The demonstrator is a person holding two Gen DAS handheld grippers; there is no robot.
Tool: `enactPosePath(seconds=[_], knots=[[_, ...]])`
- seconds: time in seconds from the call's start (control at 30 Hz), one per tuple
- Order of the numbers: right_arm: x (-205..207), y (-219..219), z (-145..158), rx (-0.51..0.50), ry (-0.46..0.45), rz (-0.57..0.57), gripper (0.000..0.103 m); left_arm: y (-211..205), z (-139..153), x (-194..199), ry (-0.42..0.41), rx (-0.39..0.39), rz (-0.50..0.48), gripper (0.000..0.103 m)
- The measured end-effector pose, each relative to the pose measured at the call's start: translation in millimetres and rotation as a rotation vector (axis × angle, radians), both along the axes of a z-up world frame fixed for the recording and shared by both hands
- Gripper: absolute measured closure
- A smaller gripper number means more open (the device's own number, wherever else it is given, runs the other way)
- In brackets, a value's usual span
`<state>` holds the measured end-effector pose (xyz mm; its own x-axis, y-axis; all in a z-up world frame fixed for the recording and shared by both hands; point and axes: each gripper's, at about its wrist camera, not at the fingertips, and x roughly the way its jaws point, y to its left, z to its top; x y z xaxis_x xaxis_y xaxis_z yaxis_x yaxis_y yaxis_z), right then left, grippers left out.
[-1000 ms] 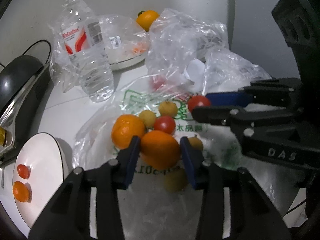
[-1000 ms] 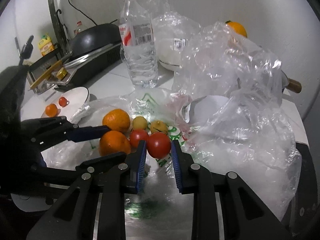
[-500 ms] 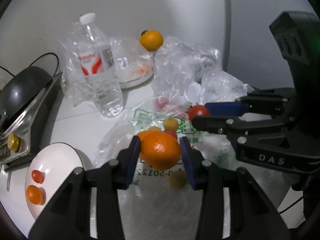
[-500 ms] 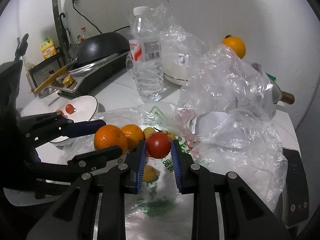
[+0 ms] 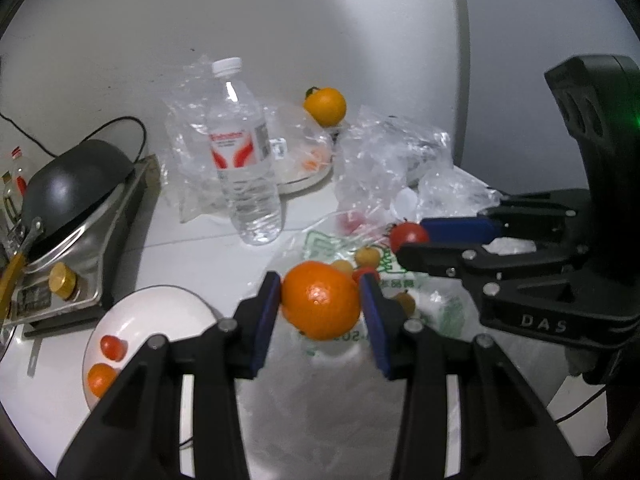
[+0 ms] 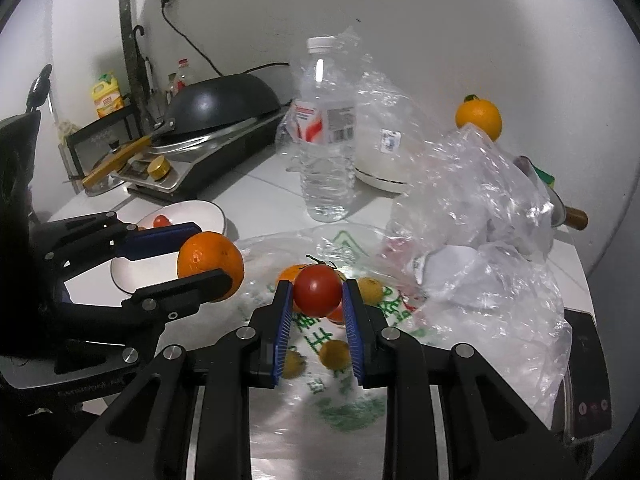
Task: Organize fruits
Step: 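Carry the mandarin and tomato in both tools over the white plate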
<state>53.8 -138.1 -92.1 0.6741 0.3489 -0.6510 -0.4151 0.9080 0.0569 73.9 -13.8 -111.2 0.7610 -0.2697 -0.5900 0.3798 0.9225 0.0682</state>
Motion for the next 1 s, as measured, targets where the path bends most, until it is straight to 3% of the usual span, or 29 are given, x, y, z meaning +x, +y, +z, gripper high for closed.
enactPosePath(seconds=[1.0], knots=[[-2, 108, -4, -0.06, 0.024, 0.131, 0.076, 123, -22, -27, 0.015, -0.025, 0.176, 0.061]])
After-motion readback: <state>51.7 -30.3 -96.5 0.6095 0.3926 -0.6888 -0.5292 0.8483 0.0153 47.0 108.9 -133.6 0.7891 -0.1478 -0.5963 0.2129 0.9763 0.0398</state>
